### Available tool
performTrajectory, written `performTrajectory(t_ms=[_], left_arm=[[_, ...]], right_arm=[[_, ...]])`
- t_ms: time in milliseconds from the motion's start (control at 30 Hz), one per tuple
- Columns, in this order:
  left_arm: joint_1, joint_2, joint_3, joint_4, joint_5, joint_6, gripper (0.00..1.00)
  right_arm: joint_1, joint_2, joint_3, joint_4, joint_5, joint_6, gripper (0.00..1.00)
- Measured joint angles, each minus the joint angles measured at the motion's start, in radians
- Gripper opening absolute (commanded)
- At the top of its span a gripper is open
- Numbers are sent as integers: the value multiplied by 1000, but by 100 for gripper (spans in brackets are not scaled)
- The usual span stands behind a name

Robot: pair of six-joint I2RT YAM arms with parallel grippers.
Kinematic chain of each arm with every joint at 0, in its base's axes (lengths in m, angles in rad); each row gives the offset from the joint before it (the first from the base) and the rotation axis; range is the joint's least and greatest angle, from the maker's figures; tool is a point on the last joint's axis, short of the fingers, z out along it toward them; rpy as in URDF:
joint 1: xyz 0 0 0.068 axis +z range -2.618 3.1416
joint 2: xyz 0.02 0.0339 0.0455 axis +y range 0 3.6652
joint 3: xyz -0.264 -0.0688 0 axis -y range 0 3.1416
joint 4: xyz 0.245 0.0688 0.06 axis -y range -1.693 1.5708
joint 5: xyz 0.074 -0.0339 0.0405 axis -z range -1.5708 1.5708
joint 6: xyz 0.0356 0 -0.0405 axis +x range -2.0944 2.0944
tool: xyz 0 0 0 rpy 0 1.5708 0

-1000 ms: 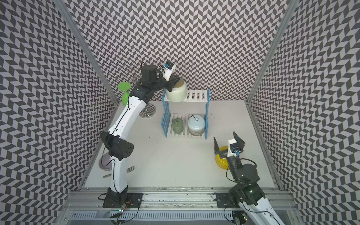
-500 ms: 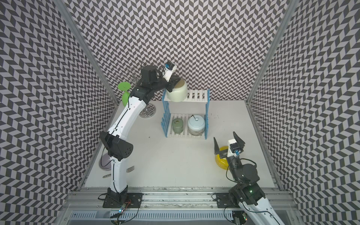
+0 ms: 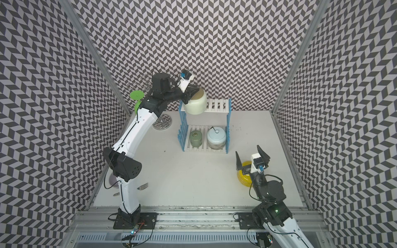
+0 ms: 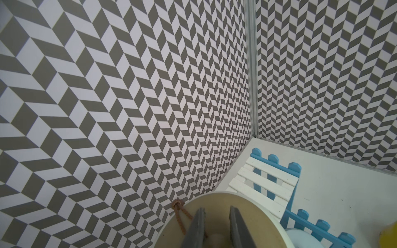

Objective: Remove the tea canisters from the shelf
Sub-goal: Pick up the tea canister from the shelf, then place the tea canister at the center of the board.

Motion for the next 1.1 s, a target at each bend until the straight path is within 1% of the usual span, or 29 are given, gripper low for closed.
performTrajectory(t_ms=[67, 367, 667, 867, 1100], left_arm=[[0, -28, -28, 19, 16, 0, 0], [-6, -215, -247, 105, 89, 28, 0], [-38, -402, -544, 216, 146, 63, 0], [-91, -480, -713, 282, 172, 95, 0], [-151, -505, -857, 353, 204, 121, 0]], right_arm=[[0, 0, -3, 0, 0, 0, 99], [0, -6, -5, 0, 0, 0, 100], [0, -6, -5, 1, 0, 0, 100], [0, -6, -5, 1, 0, 0, 99], [0, -6, -5, 1, 0, 0, 100]])
